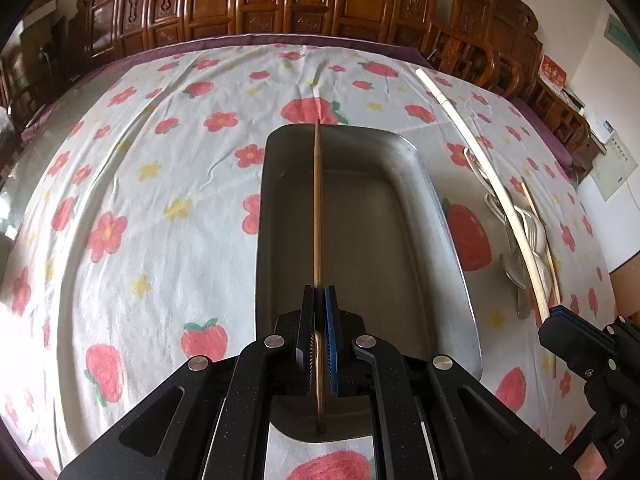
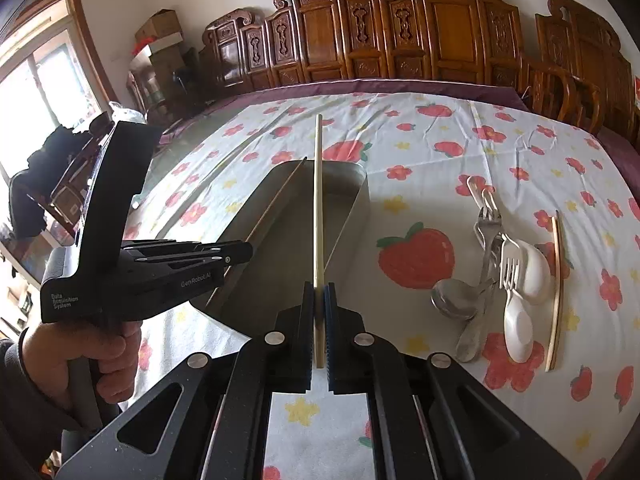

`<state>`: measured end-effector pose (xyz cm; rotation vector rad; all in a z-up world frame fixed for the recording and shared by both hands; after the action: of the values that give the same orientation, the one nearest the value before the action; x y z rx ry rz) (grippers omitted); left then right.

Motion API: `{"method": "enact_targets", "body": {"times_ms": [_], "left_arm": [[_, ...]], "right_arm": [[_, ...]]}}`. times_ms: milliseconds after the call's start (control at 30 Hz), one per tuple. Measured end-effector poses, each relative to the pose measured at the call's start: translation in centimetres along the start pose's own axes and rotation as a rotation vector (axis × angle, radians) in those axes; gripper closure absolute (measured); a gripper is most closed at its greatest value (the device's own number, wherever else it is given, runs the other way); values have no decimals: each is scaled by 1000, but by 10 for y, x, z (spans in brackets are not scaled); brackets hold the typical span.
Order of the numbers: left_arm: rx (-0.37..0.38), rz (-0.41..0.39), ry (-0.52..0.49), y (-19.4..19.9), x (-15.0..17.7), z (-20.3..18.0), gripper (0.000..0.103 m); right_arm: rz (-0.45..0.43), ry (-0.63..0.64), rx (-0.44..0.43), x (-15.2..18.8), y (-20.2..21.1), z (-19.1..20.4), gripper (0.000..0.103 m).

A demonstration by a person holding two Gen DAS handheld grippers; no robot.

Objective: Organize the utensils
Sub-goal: 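Carry both held chopsticks over the steel tray with both tools, then open the left tool, then the right tool, dropping chopsticks into the tray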

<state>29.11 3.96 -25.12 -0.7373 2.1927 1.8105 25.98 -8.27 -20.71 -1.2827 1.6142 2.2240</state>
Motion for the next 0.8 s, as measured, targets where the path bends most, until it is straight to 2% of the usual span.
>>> {"method": "enact_targets", "body": {"times_ms": [100,233,400,667,767,800], "left_arm": [[10,-8,6,6,0,1,97],[7,-51,-5,24,-3,6,88],[3,-101,-16,45,-7,17,88],[-2,-129,-19,61,-12,32,88],[-4,-134,-23,65,-12,34,88],[-7,-138,-28,66,-11,34,88]], "right_arm": [[3,3,-6,-2,-4,3,97],[8,3,-20,-7,-12,9,97],[23,8,-37,-14,-29,19,97],[53,-6,-60,-17,-53,29,97],[45,2,-82,-19,-55,32,96],[45,5,-85,-19,-56,32,92]]}}
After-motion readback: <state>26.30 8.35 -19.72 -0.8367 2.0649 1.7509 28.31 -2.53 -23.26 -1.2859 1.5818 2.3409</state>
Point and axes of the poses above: each gripper's, at about its wrist camera, not at the fingertips, and y roughly against the way its jaws point, z to its left, x to its underside, the point moved 9 cm from there along -y, roughly the way its jaws point, and after that the axes turned 14 degrees about y, right-handed, at the moved point
